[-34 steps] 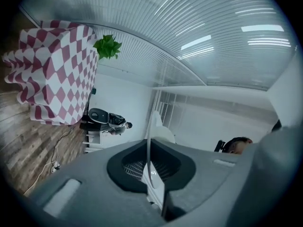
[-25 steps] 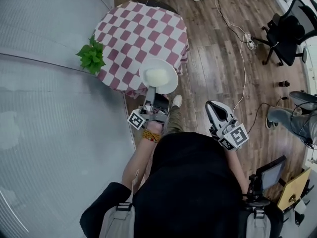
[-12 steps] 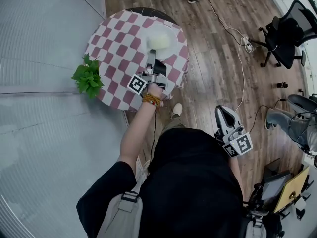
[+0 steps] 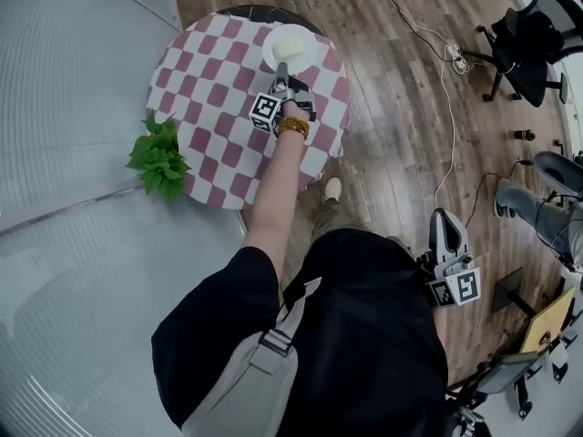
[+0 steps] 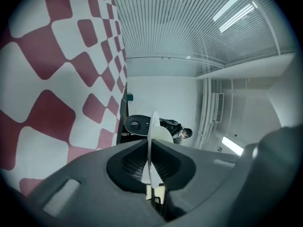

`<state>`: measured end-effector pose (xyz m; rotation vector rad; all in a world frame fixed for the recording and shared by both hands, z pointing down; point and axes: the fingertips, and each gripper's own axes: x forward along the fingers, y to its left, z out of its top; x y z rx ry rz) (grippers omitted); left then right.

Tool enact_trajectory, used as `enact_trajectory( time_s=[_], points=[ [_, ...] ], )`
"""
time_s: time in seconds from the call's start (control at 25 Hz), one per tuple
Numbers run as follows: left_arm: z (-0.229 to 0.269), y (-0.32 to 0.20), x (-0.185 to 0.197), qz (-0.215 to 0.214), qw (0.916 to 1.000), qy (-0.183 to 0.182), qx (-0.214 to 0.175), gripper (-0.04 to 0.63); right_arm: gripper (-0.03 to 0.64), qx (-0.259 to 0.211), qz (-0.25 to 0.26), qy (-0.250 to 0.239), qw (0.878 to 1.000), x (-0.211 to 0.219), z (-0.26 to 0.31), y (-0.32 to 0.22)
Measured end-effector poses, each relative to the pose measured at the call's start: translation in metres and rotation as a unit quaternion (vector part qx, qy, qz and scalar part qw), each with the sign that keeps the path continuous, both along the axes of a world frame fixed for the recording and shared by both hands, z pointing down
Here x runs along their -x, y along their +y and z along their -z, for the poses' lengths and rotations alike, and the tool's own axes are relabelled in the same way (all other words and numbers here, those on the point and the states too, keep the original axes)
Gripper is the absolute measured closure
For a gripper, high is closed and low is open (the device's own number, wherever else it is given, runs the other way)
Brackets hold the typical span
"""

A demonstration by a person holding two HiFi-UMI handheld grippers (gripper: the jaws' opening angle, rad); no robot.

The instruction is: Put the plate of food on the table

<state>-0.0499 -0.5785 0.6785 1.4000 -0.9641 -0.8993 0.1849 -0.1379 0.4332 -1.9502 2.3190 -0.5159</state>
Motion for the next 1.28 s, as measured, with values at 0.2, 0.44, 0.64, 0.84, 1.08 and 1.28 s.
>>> enact_trajectory(
  time_s=[0.2, 0.44, 0.64, 0.84, 1.08, 1.28],
  points=[
    [-0.052, -0.011, 0.01, 0.04, 0.9961, 0.009, 0.078, 0.578, 0.604, 0.008, 0.008, 0.002, 1.0, 0.009, 0.0, -0.017],
    [-0.085, -0.02, 0.023, 0.036, 0.9905, -0.026, 0.13, 0.578, 0.604, 0.038, 0.009, 0.016, 0.999, 0.01, -0.019, -0.019],
    [-0.112, -0.02, 0.024, 0.017, 0.9853, -0.045, 0.164, 0.578, 0.604, 0.05, 0.002, 0.02, 0.999, 0.008, -0.02, -0.019],
    [-0.129, -0.013, 0.022, 0.009, 0.9796, -0.051, 0.194, 0.577, 0.604, 0.06, 0.006, 0.022, 0.998, 0.014, -0.025, -0.018],
    [-0.139, -0.006, 0.025, 0.003, 0.9734, -0.056, 0.222, 0.578, 0.604, 0.067, 0.018, 0.027, 0.997, 0.022, -0.025, -0.017],
    [-0.142, 0.001, 0.024, -0.018, 0.9699, -0.068, 0.233, 0.577, 0.604, 0.068, 0.027, 0.027, 0.997, 0.028, -0.024, -0.014]
  ],
)
